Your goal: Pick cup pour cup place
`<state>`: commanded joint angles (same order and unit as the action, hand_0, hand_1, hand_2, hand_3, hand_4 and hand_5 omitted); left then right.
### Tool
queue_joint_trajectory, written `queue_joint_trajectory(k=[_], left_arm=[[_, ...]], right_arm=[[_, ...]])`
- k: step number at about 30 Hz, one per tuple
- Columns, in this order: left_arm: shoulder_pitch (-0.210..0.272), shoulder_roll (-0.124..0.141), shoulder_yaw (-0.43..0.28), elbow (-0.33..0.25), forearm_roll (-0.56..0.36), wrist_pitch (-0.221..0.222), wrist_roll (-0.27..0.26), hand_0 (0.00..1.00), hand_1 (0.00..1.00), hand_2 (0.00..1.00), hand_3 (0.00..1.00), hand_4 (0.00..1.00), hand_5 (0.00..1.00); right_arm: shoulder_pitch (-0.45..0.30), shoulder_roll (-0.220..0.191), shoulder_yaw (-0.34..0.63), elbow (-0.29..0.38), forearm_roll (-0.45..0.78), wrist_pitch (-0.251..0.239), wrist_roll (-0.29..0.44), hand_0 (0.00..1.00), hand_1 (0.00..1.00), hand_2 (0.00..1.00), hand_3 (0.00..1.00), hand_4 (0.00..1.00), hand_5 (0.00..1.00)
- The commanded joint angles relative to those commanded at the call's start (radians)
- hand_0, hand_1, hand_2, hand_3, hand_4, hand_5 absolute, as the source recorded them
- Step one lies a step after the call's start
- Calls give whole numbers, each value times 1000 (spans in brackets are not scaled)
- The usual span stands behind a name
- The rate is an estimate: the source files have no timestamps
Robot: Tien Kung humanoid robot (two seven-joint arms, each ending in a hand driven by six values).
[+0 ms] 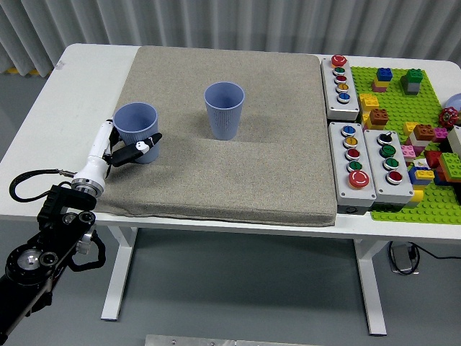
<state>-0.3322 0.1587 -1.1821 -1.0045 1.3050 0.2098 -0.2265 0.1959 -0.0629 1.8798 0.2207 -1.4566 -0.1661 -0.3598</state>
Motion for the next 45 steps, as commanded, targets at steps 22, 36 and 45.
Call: queue_joint_trajectory(k=[22, 36, 45], left_arm=[[7, -9, 6, -10, -23, 27, -18, 452, 517, 630, 632, 857, 240], [6, 3, 12, -78, 17, 50, -6, 435, 511, 622, 619, 845, 231], [-57, 54, 76, -102, 66, 64, 24, 409, 484, 591, 604, 811, 183]], right_arm=[[3, -1, -2, 0, 4, 0, 1, 693, 662, 611, 612, 2, 342], [-5, -2, 2, 0, -4, 1, 1, 693, 662, 610, 612, 2, 343], [-5, -6, 3, 1, -9, 1, 1, 693, 662, 610, 612, 2, 343]])
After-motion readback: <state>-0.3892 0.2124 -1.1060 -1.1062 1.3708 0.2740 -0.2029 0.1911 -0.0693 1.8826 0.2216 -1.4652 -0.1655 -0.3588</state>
